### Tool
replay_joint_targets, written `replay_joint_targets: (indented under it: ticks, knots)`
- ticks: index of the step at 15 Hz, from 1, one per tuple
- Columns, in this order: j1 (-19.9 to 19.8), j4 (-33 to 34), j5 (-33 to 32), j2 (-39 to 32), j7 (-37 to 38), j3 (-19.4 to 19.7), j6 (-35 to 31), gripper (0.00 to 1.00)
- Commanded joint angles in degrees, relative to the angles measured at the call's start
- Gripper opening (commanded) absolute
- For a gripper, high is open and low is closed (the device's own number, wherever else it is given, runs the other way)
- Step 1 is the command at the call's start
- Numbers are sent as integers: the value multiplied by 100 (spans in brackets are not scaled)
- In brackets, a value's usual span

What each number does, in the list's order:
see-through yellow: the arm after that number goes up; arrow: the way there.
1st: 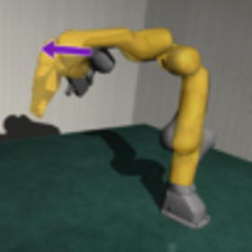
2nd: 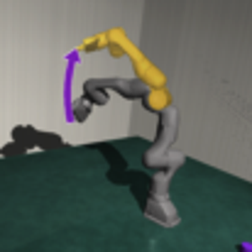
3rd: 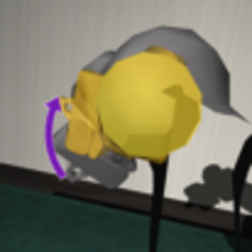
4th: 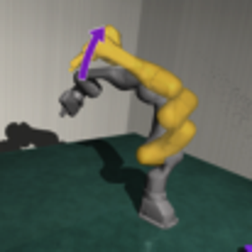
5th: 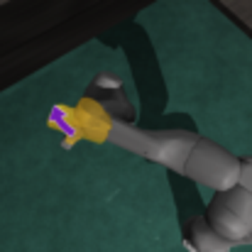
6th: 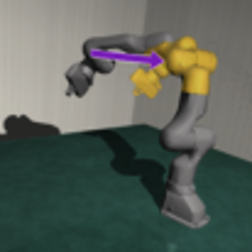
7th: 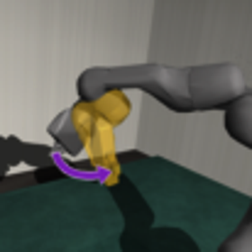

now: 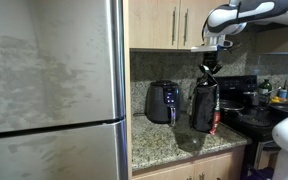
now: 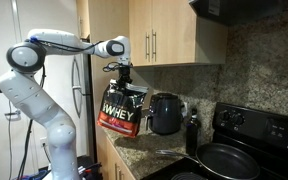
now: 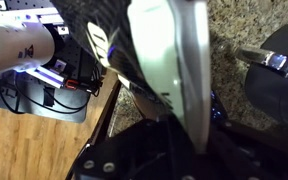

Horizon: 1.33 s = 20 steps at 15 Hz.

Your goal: Place the whey packet next to the stove

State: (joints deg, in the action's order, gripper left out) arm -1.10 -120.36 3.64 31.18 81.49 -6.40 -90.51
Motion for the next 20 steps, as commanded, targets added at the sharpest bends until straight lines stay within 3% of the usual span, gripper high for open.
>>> replay_joint_targets:
  ticks: [1, 6, 8, 15, 20]
  knots:
    - [-605, 178, -442, 27, 153, 386, 151, 0]
    - [-1340, 702, -1024, -466, 352, 1069, -102, 0]
    - [-1499, 717, -1154, -658, 697, 1132, -528, 0]
    - [-1471, 596, -1095, -1365, 2052, 1167, -1305, 0]
    - [-1284, 502, -1672, -1586, 3043, 929, -1948, 0]
